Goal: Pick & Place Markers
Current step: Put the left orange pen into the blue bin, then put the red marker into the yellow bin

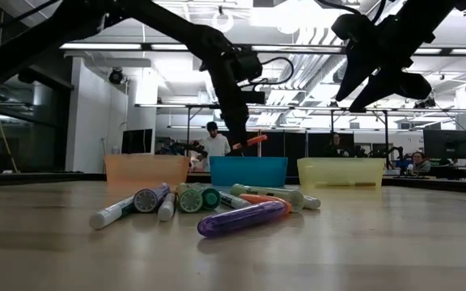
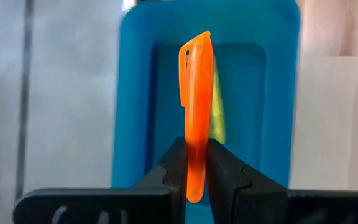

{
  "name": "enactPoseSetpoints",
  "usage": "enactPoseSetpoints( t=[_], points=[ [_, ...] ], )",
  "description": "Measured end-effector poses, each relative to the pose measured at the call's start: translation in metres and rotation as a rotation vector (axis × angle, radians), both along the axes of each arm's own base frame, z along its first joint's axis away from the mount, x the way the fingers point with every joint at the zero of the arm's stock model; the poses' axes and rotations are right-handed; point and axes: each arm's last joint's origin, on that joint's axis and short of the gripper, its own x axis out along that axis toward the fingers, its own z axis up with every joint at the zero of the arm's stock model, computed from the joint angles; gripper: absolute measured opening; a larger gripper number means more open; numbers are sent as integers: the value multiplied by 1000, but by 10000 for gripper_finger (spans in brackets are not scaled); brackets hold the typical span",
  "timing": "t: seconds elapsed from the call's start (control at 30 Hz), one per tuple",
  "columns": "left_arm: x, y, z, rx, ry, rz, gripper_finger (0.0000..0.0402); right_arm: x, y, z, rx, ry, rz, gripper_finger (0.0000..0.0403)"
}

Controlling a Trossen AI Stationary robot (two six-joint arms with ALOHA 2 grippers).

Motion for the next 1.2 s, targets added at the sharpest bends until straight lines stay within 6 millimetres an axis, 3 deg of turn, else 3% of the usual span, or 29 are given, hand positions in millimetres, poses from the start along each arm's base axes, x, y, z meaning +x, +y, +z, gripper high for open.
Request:
enactPoseSetpoints(
  t=[0.23,0.6,0.87,1.1,1.2],
  points=[
    [0,1,2,19,-8,12,40,0,0,0,0,0,0,146],
    [0,1,2,27,-6,52,125,0,1,0,20,0,18,146],
    [-2,-1,4,-40,-38,103,132,0,1,0,25,0,24,146],
    [-12,-5,45,-236,-146,148,132,0,1,0,4,19,80,146],
    [-14,-14,69,-243,-184,149,133,1,2,-1,3,32,131,146]
  ],
)
